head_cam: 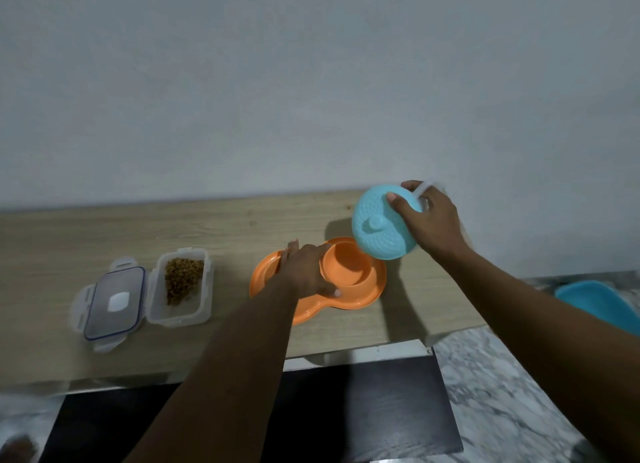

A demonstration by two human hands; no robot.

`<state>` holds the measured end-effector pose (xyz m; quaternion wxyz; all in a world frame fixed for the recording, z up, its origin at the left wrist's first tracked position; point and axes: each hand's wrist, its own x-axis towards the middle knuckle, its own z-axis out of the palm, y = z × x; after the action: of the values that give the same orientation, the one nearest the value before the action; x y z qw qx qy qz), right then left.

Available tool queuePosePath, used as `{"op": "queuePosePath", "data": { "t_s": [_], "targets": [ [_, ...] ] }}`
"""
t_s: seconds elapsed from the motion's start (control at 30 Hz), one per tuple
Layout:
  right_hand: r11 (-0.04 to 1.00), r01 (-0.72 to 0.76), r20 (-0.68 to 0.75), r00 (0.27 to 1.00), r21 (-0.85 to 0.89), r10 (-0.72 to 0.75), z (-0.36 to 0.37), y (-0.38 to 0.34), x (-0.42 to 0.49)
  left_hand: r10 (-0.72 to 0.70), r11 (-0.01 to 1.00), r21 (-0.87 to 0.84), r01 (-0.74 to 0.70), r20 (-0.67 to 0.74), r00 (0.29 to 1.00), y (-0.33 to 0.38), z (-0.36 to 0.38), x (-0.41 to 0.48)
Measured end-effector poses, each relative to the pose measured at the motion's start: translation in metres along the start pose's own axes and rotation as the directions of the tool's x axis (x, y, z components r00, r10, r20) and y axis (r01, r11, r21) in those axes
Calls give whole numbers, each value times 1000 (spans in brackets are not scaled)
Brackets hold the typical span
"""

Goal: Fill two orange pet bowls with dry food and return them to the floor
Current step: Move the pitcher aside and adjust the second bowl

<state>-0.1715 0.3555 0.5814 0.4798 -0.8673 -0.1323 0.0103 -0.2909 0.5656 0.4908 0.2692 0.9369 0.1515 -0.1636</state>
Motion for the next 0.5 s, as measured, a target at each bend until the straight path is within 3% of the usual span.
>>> {"op": "queuePosePath", "data": {
  "t_s": [0.5],
  "targets": [
    [989,67,-50,996,-131,-74,1,-10,-11,9,1000,-4,-9,18,1000,2,-5,-6]
  ]
}}
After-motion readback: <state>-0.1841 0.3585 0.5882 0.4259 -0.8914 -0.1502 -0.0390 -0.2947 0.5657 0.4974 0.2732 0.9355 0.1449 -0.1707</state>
